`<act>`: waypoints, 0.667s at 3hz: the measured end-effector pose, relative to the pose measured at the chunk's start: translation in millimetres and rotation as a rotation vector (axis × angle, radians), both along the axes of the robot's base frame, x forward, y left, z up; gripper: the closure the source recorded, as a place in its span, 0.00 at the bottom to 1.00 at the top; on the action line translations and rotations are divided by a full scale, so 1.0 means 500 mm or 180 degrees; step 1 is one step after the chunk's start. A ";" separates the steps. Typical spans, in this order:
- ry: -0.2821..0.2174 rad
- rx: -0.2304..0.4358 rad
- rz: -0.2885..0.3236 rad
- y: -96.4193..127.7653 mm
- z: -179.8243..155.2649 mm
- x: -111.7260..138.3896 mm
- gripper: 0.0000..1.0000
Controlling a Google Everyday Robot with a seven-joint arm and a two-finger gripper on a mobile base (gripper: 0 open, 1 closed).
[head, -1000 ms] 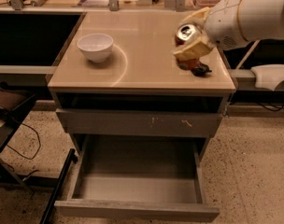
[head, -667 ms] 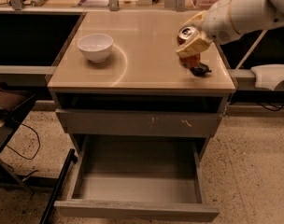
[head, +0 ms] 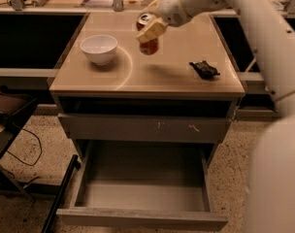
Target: Pick coke can from middle drawer and place on counter
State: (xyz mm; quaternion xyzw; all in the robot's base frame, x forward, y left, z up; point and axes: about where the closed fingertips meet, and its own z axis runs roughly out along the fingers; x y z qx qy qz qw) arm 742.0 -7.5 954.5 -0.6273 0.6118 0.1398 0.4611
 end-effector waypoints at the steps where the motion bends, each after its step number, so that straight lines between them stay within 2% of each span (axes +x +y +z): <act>1: -0.0075 0.0206 0.0424 0.149 0.037 0.033 1.00; 2: -0.0035 0.0454 0.0515 0.187 0.044 0.056 1.00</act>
Offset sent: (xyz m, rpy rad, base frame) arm 0.0539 0.0889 0.0309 0.2322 0.0095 0.1670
